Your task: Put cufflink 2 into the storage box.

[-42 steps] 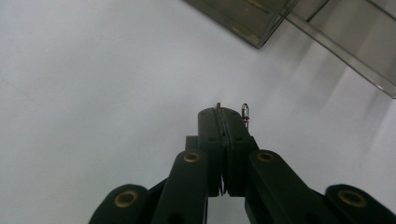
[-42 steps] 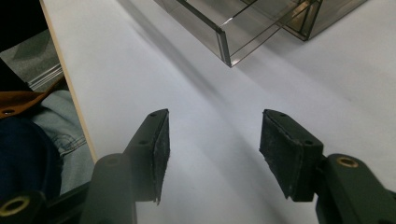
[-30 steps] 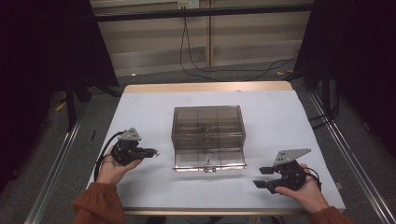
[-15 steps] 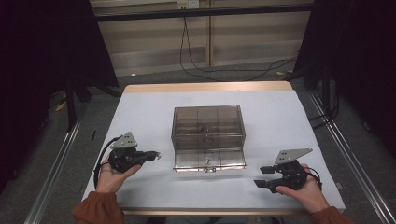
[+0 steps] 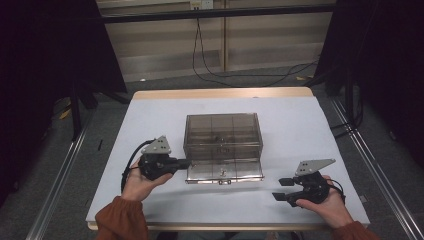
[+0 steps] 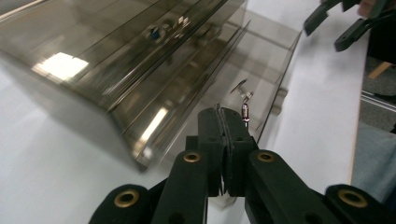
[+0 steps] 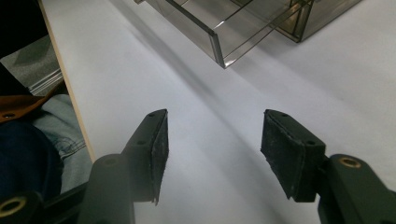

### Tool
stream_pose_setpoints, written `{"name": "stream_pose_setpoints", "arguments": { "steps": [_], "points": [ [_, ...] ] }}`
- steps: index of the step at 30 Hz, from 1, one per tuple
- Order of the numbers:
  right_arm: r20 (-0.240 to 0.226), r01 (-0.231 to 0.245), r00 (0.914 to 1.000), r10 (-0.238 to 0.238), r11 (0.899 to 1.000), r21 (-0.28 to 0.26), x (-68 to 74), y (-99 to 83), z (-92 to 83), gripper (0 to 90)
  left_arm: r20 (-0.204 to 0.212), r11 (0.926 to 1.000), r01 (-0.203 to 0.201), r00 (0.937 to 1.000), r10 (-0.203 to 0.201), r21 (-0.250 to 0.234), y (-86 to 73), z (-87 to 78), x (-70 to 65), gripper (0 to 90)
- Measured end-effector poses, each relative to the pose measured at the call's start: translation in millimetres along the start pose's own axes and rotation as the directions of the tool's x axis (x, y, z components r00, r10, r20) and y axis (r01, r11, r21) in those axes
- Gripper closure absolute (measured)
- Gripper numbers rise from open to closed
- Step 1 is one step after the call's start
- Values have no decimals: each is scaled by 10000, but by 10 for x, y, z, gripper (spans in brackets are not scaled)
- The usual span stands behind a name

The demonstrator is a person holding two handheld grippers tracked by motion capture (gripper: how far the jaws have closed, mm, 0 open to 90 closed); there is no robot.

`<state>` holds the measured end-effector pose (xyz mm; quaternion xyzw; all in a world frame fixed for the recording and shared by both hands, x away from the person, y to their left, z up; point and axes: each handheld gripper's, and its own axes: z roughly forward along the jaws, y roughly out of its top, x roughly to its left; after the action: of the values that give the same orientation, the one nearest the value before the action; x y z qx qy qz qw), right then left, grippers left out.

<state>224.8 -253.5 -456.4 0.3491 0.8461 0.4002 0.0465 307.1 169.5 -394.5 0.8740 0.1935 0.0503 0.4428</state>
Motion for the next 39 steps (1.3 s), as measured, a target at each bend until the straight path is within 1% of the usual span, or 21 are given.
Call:
{"name": "stream_pose_setpoints", "arguments": {
  "steps": [5,7,9,13,14,16,19,21,22,23,25,26,27,30,31,32,33,34,36,38,39],
  "points": [
    [-6,5,10000,-5,10000,6,3,3,-3,412,341,9990,-445,9984,442,90,183,175,-104,886],
    [-26,10,10000,-10,10000,-30,2,0,2,412,477,9963,-773,9960,755,382,253,249,-136,886],
    [-30,9,10000,-9,10000,-30,2,-1,3,410,564,9936,-939,9943,905,620,311,334,-173,886],
    [-12,31,10000,-31,10000,-5,6,0,1,407,736,9905,-1074,9921,1012,861,393,488,-215,886],
    [-3,25,10000,-25,10000,-9,5,-1,0,407,799,9879,-1183,9907,1105,1005,404,521,-215,886],
    [2,9,10000,-9,10000,8,0,0,0,407,782,9855,-1211,9906,1122,1190,420,592,-230,886],
    [-14,18,10000,-18,10000,19,-4,8,4,406,836,9784,-1380,9885,1263,1537,451,671,-233,886],
    [11,15,10000,-15,10000,43,0,11,6,406,814,9769,-1365,9889,1245,1647,467,710,-237,886],
    [-1,28,10000,-28,10000,39,-2,9,7,406,881,9747,-1386,9883,1247,1752,474,730,-237,886],
    [-4,2,10000,-2,10000,55,-3,6,7,406,822,9711,-1478,9875,1344,1872,478,750,-239,886],
    [-10,-15,10000,15,10000,38,-5,2,6,406,937,9661,-1514,9865,1343,2089,476,796,-234,886],
    [-18,-30,10000,30,10000,27,-4,-1,5,406,937,9661,-1514,9865,1343,2089,476,796,-234,886],
    [-14,-33,10000,33,10000,25,-3,-2,3,406,913,9570,-1610,9855,1427,2415,469,842,-235,886],
    [-15,-39,10000,39,10000,38,-5,-1,4,406,950,9454,-1731,9837,1524,2763,455,893,-235,886],
    [-20,-41,10000,41,10000,61,-3,-2,5,406,865,9430,-1707,9846,1521,2856,454,898,-231,886],
    [-18,9,10000,-9,10000,72,-3,-4,7,406,890,9427,-1701,9846,1506,2871,454,898,-220,885],
    [-39,13,10000,-12,10000,62,1,-6,8,406,808,9415,-1657,9856,1483,2933,456,895,-212,886],
    [-49,32,10000,-32,10000,66,3,-7,8,405,734,9389,-1647,9861,1493,3021,459,892,-202,885],
    [-40,40,10000,-39,10000,87,4,-10,9,405,801,9351,-1640,9860,1460,3140,461,885,-181,885],
    [-53,39,10000,-39,10000,90,7,-11,8,405,845,9282,-1728,9846,1533,3296,458,890,-174,885],
    [-52,1,10000,-1,10000,98,8,-11,7,405,902,9222,-1852,9823,1640,3396,461,893,-161,886]
  ]
}}
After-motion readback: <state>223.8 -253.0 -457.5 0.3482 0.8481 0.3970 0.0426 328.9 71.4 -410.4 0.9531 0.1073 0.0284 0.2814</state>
